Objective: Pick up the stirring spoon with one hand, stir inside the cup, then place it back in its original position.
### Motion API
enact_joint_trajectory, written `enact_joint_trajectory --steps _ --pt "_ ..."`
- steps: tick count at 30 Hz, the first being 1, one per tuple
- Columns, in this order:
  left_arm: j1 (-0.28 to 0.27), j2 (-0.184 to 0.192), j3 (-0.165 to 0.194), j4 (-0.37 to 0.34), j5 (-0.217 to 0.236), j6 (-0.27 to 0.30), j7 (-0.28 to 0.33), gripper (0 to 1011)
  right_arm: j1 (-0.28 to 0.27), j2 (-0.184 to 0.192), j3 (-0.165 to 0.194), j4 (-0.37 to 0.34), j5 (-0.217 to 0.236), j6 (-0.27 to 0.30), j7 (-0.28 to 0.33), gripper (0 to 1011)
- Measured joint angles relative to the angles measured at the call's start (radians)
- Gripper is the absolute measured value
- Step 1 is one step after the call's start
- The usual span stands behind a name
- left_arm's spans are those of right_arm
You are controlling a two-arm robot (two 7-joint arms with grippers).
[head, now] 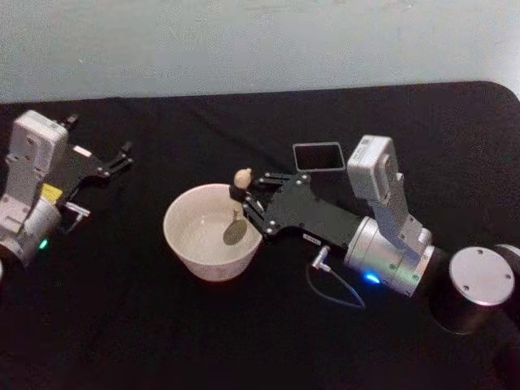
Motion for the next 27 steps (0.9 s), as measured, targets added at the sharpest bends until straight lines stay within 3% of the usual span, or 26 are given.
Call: enact_joint_trajectory --steps 12,27 --pt "0.000 0.000 0.000 0.000 0.000 0.000 0.000 1001 -0.011 0.010 -0.022 -0.019 0.010 0.007 0.019 172" --pt "0.000 0.000 0.000 0.000 0.000 0.000 0.000 1001 0.034 -0.041 -0.050 0.037 0.003 0.001 0.010 172"
